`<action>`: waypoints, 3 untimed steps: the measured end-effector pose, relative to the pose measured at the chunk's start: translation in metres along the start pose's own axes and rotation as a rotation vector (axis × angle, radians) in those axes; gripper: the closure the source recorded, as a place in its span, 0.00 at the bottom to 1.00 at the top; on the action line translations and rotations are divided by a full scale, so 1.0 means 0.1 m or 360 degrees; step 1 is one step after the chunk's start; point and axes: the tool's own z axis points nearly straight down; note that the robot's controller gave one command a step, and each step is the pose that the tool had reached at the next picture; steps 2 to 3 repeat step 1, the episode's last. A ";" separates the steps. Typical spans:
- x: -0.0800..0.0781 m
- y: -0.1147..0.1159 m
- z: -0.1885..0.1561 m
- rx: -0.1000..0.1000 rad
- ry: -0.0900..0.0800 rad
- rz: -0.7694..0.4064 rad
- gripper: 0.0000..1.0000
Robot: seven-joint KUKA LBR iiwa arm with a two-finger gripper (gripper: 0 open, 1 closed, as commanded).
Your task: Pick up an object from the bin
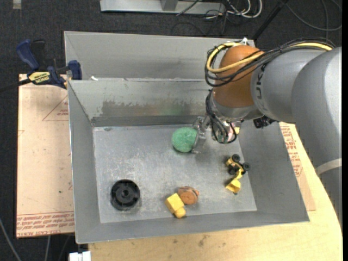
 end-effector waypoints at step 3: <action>-0.03 -0.16 -1.67 -0.0001 -0.0008 0.0031 1.00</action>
Offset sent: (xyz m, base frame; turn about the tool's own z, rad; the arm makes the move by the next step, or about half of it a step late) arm 0.0000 0.0000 0.0000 0.0000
